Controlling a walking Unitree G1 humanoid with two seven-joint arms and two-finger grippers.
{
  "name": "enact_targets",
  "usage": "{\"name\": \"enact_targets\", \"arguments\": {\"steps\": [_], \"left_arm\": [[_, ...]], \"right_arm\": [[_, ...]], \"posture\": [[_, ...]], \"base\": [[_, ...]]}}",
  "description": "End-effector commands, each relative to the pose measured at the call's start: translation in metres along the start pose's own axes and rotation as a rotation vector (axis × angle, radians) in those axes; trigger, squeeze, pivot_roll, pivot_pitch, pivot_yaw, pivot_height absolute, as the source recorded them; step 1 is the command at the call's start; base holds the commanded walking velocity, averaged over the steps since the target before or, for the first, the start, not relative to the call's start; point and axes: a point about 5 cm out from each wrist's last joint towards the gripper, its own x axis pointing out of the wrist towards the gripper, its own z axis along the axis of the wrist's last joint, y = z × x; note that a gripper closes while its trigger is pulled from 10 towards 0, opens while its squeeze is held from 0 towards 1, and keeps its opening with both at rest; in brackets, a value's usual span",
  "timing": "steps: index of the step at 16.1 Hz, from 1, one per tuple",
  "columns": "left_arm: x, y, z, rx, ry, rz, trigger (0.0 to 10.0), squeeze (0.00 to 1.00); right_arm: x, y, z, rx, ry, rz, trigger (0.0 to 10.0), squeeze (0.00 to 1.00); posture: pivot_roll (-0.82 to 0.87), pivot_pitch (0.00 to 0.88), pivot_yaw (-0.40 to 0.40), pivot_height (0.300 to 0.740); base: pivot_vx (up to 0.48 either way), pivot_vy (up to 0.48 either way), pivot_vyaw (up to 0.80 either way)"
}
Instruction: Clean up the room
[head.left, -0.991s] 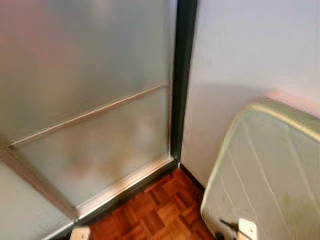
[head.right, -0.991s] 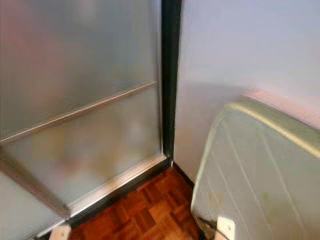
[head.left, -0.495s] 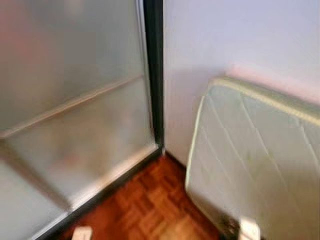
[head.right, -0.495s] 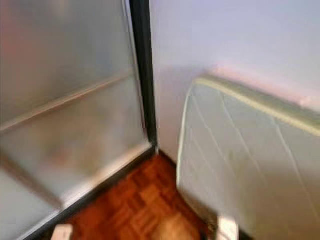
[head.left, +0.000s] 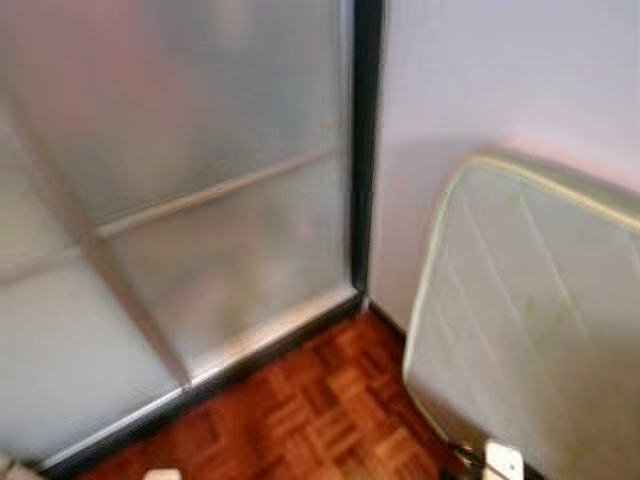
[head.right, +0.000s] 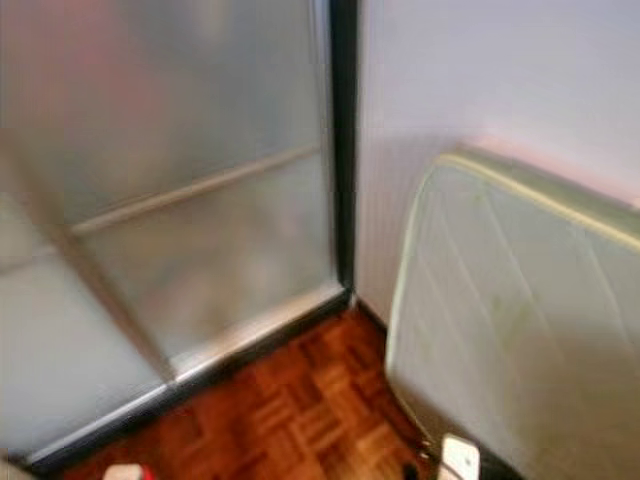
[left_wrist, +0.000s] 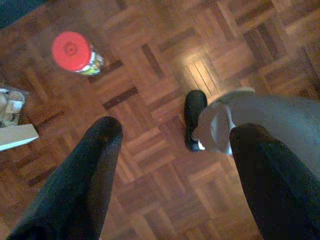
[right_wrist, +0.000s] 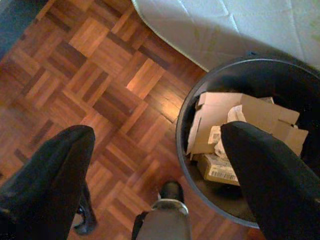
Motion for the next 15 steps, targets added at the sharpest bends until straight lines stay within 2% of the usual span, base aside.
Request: {"name": "enact_targets", "arguments": {"steps": [1, 10, 11, 12, 14, 15], "left_arm": [[0.0014, 0.0001, 0.0083, 0.008, -0.02, -0.001, 10.0, 0.0], [0.0014, -0.0006, 0.0081, -0.004, -0.025, -0.006, 10.0, 0.0], [0.0014, -0.0005, 0.0094, 0.033, -0.028, -0.012, 10.0, 0.0], [0.0014, 0.0002, 0.0089, 0.035, -0.021, -0.002, 10.0, 0.0], [0.0013, -0.0004, 0.0079, -0.012, -0.025, -0.005, 10.0, 0.0], [0.0014, -0.0005, 0.0082, -0.006, -0.026, -0.006, 10.0, 0.0]], "right_arm": [[0.0006, 0.004, -0.0005, -0.003, 0.01, 0.006, 10.0, 0.0], [0.0007, 0.0034, -0.0011, -0.026, 0.026, 0.013, 10.0, 0.0], [0.0006, 0.0034, -0.0013, -0.029, 0.028, 0.014, 10.0, 0.0], [0.0007, 0.0035, -0.0013, -0.03, 0.029, 0.015, 10.0, 0.0], [0.0007, 0.0038, -0.0013, -0.032, 0.03, 0.016, 10.0, 0.0], [0.0007, 0.0037, -0.0012, -0.033, 0.031, 0.016, 10.0, 0.0]], "posture": [[0.0, 0.0, -0.002, 0.74], [0.0, 0.0, -0.004, 0.74], [0.0, 0.0, -0.002, 0.74], [0.0, 0.0, -0.002, 0.74], [0.0, 0.0, -0.001, 0.74], [0.0, 0.0, -0.001, 0.74]], "base": [[0.0, 0.0, 0.0], [0.0, 0.0, -0.77], [0.0, -0.352, -0.77], [0.0, -0.469, -0.77], [0.0, 0.0, -0.77], [0.0, 0.0, -0.77]]}}
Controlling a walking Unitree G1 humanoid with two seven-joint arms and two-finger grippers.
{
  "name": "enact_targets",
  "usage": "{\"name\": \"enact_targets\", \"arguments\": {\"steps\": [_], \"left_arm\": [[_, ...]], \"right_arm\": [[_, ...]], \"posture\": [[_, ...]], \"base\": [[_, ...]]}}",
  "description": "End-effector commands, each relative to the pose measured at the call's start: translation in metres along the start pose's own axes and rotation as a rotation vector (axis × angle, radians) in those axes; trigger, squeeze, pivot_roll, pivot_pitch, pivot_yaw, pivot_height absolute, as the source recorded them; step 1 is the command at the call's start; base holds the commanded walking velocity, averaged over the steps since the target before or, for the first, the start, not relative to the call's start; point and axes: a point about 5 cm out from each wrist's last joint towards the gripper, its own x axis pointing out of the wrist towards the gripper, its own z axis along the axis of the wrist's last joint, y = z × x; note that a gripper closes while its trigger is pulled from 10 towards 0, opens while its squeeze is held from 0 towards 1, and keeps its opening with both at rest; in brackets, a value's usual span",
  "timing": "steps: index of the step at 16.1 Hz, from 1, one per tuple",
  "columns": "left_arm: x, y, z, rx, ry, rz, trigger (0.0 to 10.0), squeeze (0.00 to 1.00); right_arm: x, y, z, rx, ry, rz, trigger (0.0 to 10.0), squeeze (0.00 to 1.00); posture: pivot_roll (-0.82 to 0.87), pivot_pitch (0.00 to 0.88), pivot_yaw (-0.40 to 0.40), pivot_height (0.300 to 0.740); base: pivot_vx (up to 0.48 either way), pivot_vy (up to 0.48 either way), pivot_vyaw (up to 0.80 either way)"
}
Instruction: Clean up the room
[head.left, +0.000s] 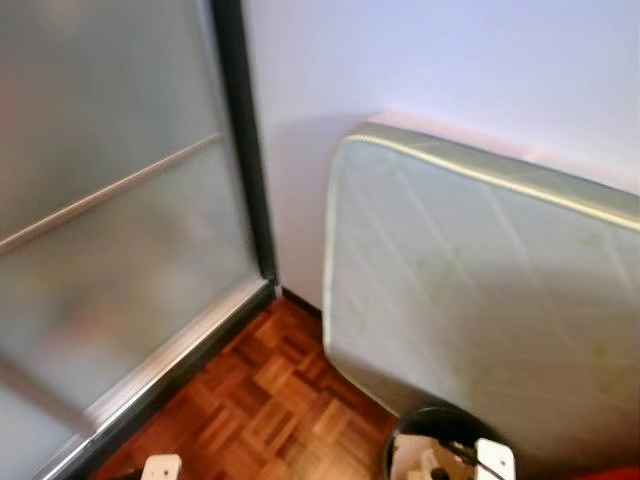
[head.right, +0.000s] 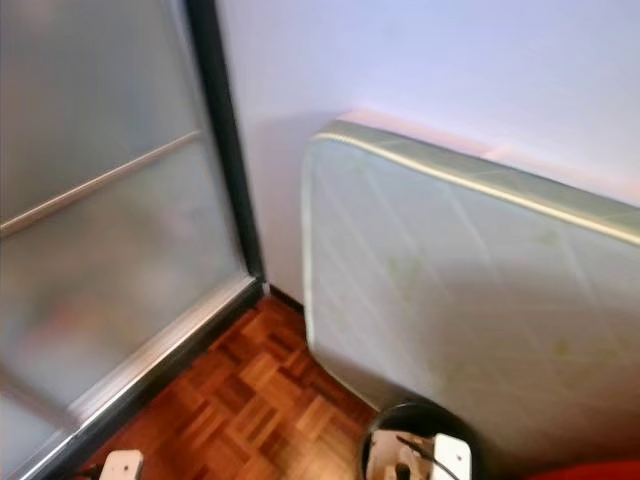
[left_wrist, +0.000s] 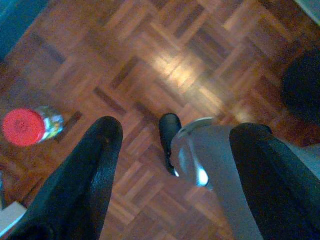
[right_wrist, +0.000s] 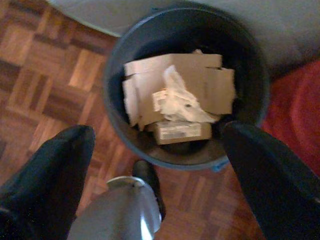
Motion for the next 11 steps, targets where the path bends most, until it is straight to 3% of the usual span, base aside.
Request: {"name": "enact_targets", "arguments": {"steps": [1, 11], "left_arm": [[-0.0009, 0.0017, -0.0033, 0.0, 0.016, 0.002, 10.0, 0.0], [-0.0014, 0.0035, -0.003, 0.001, 0.016, 0.001, 10.0, 0.0]], "right_arm": [[0.0001, 0.0014, -0.001, -0.002, 0.007, 0.002, 10.0, 0.0], [0.0002, 0.0035, -0.0019, -0.004, 0.012, 0.006, 10.0, 0.0]], "posture": [[0.0, 0.0, 0.0, 0.74], [0.01, 0.0, 0.007, 0.74]], "base": [[0.0, 0.0, -0.77], [0.0, 0.0, -0.77]]}}
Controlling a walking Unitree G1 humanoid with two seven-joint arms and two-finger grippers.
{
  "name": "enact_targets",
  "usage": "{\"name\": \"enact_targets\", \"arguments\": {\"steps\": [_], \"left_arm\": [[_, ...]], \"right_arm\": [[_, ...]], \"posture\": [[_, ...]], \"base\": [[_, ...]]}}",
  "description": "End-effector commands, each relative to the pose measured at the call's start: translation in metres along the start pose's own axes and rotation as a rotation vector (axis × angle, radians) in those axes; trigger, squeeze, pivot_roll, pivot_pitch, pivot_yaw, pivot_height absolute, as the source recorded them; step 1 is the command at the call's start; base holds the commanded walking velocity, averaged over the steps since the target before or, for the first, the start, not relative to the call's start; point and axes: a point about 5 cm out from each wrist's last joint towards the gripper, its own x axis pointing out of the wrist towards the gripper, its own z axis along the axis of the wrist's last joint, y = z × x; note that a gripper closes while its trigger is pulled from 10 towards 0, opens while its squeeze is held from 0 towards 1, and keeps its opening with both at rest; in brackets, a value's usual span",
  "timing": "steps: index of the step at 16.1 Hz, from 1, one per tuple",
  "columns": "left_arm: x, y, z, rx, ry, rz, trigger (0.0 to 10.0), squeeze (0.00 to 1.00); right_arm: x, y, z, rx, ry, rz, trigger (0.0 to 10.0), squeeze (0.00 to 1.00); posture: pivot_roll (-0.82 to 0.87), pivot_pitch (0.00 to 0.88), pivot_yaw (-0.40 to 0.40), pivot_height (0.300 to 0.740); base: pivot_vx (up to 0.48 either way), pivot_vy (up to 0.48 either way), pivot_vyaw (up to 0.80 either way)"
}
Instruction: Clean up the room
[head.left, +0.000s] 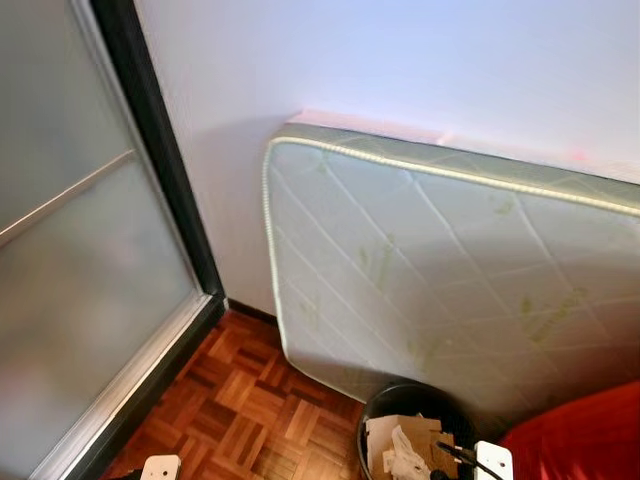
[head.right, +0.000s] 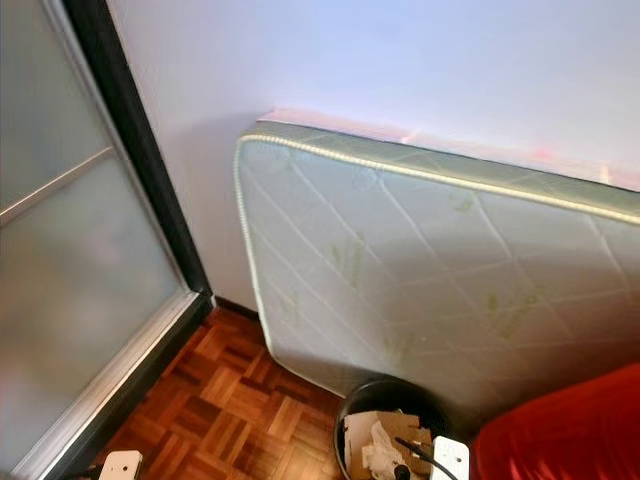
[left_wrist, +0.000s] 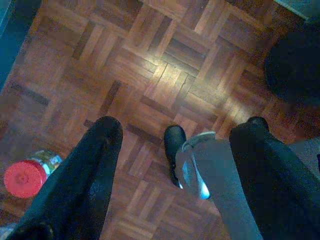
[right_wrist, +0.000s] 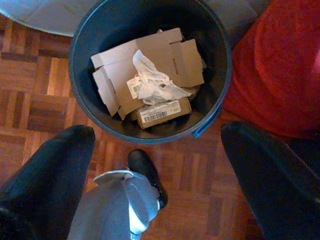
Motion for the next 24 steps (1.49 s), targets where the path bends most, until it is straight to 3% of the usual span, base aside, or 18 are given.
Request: {"name": "enact_targets", "arguments": {"steps": [1, 24], "left_arm": [[-0.0014, 0.0011, -0.0063, 0.0, 0.025, 0.002, 10.0, 0.0], [-0.0015, 0.0009, -0.0059, -0.001, 0.017, -0.004, 10.0, 0.0]], "right_arm": [[0.0, 0.0001, -0.0007, 0.0, 0.005, -0.002, 10.0, 0.0], [0.0, -0.0003, -0.0008, -0.017, 0.012, 0.0, 10.0, 0.0]], "posture": [[0.01, 0.0, 0.006, 0.74], [0.0, 0.001, 0.003, 0.74]], "base": [[0.0, 0.0, -0.76], [0.0, -0.03, -0.76]]}}
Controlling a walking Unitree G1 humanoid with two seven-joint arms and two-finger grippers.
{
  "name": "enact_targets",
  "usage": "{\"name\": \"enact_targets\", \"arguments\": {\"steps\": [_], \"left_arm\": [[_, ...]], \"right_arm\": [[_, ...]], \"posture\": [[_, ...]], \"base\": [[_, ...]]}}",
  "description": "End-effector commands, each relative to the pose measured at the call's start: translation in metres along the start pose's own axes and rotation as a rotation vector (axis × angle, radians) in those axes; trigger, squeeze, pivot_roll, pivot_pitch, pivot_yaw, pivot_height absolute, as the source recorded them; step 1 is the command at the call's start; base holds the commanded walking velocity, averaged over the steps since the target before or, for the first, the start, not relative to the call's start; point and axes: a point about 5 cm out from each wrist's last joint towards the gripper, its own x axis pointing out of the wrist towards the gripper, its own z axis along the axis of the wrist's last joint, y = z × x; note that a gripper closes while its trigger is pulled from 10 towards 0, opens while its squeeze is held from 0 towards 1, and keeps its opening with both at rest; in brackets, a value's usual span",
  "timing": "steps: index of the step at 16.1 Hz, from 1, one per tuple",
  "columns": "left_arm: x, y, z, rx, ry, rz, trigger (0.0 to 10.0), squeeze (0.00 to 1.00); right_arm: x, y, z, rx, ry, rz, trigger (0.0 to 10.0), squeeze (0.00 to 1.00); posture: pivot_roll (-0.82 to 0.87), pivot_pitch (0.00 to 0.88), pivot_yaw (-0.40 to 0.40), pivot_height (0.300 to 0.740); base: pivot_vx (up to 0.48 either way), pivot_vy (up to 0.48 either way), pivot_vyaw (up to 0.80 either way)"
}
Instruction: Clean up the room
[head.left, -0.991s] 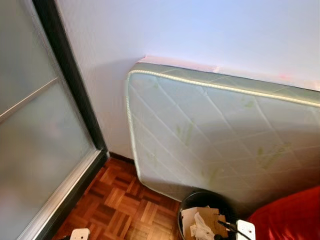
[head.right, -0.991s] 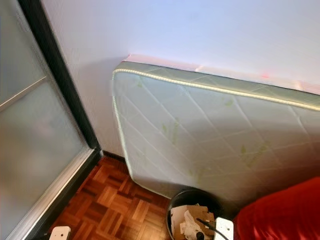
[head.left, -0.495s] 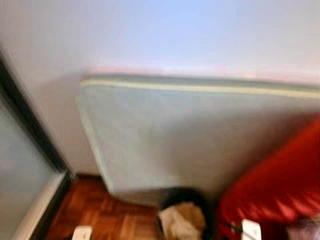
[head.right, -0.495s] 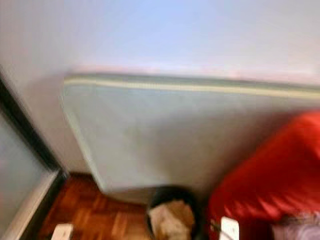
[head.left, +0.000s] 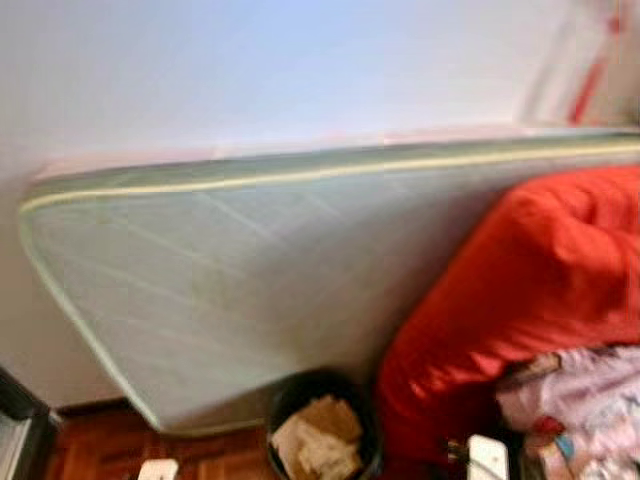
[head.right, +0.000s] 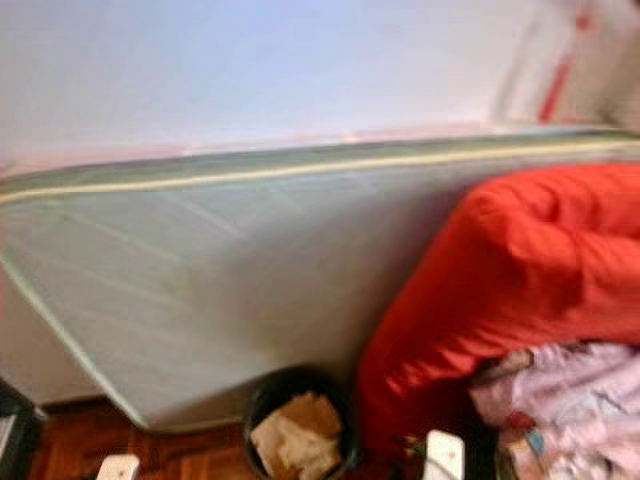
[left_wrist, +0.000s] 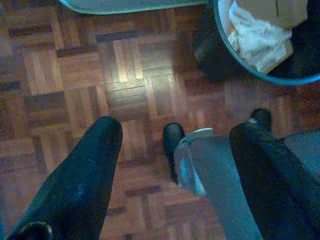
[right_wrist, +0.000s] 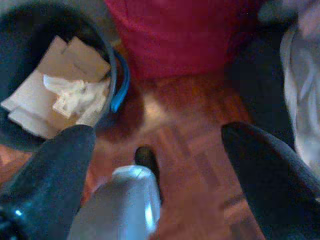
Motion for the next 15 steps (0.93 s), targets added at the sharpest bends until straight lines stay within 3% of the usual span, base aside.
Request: {"name": "enact_targets", "arguments": {"steps": [1, 10, 13, 15], "left_arm": [[0.0012, -0.0027, 0.0023, 0.006, -0.003, -0.008, 10.0, 0.0], [0.0012, -0.0037, 0.0011, 0.003, -0.004, -0.009, 10.0, 0.0], [0.0012, -0.0036, 0.0015, 0.018, -0.008, -0.007, 10.0, 0.0], [0.0011, -0.0035, 0.001, 0.009, -0.006, -0.002, 10.0, 0.0]], "right_arm": [[-0.0009, -0.0074, 0.0, 0.0, 0.005, -0.022, 10.0, 0.0], [-0.0012, -0.0093, -0.0008, -0.006, 0.01, -0.024, 10.0, 0.0], [-0.0014, -0.0098, -0.0011, -0.009, 0.011, -0.023, 10.0, 0.0], [-0.0014, -0.0099, -0.001, -0.012, 0.011, -0.023, 10.0, 0.0]], "posture": [[0.0, 0.002, 0.004, 0.74], [0.0, 0.011, -0.002, 0.74], [0.0, 0.013, -0.004, 0.74], [0.0, 0.012, -0.005, 0.74]], "base": [[0.0, 0.0, -0.76], [0.0, 0.0, -0.76], [0.0, -0.389, -0.76], [0.0, 0.0, -0.76]]}}
